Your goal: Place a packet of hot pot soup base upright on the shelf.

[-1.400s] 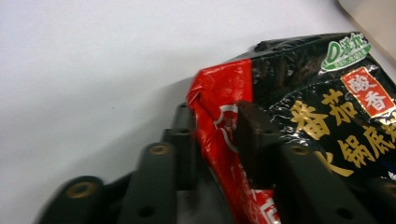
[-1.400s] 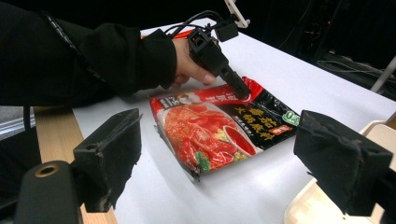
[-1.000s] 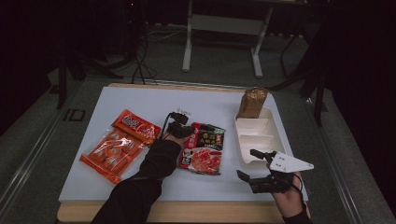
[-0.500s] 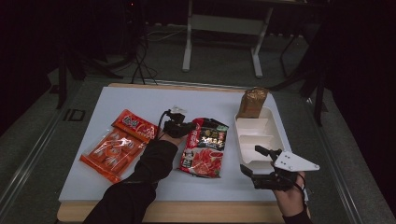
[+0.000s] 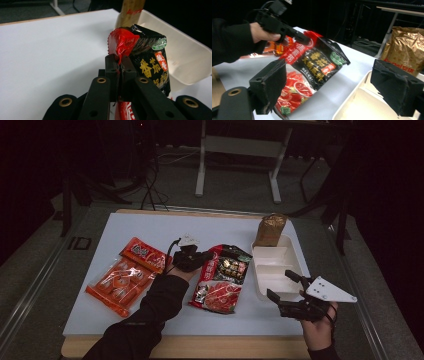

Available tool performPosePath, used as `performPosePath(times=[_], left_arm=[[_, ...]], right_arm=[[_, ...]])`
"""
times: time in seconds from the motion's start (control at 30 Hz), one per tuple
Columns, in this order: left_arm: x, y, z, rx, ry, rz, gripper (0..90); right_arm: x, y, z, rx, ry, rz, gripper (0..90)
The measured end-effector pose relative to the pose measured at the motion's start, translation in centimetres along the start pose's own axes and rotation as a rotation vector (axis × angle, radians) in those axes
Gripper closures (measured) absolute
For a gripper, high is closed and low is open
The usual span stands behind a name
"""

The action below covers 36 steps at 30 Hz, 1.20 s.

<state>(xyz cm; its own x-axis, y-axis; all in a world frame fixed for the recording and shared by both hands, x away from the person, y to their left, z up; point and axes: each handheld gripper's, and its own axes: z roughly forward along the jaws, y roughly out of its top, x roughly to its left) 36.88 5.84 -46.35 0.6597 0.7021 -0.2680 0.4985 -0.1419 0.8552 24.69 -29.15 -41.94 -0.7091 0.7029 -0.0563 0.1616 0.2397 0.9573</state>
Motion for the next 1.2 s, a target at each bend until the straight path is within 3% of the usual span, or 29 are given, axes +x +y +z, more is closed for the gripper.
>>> performPosePath(times=[0.27,0.3,0.33,0.53,0.63,0.73,0.83,0.9,1.03,1.2], left_arm=[[-0.8,-0.1,-1.2,-0.043,-0.050,-0.006,87.7],[-0.9,-0.2,-1.5,-0.061,-0.077,-0.018,87.6],[-1.2,-0.2,-1.8,-0.080,-0.104,-0.019,87.6],[-2.1,0.1,-2.8,-0.115,-0.135,0.016,87.6],[-2.2,0.1,-2.9,-0.127,-0.145,0.017,87.6],[-2.9,0.6,-3.8,-0.169,-0.161,0.023,87.5],[-3.0,0.7,-3.9,-0.175,-0.165,0.022,87.5],[-3.5,1.3,-4.4,-0.207,-0.196,0.024,87.6],[-4.1,1.6,-4.7,-0.238,-0.212,0.037,87.6],[-4.3,1.7,-5.0,-0.283,-0.231,0.018,87.6]], right_arm=[[0.1,0.2,0.4,0.026,-0.010,0.007,10.4],[0.2,0.2,0.6,0.035,-0.021,0.013,10.4],[0.2,0.2,0.7,0.045,0.003,0.029,10.5],[0.2,0.5,1.4,0.088,0.013,0.067,14.3],[0.3,0.6,1.6,0.088,0.023,0.076,15.0],[0.5,1.2,2.2,0.090,0.050,0.088,16.2],[0.5,1.3,2.4,0.093,0.045,0.085,16.2],[0.3,1.8,3.3,0.094,0.051,0.103,16.2],[0.2,2.3,4.1,0.081,0.075,0.122,16.5],[0.3,3.1,4.7,0.073,0.112,0.133,29.0]])
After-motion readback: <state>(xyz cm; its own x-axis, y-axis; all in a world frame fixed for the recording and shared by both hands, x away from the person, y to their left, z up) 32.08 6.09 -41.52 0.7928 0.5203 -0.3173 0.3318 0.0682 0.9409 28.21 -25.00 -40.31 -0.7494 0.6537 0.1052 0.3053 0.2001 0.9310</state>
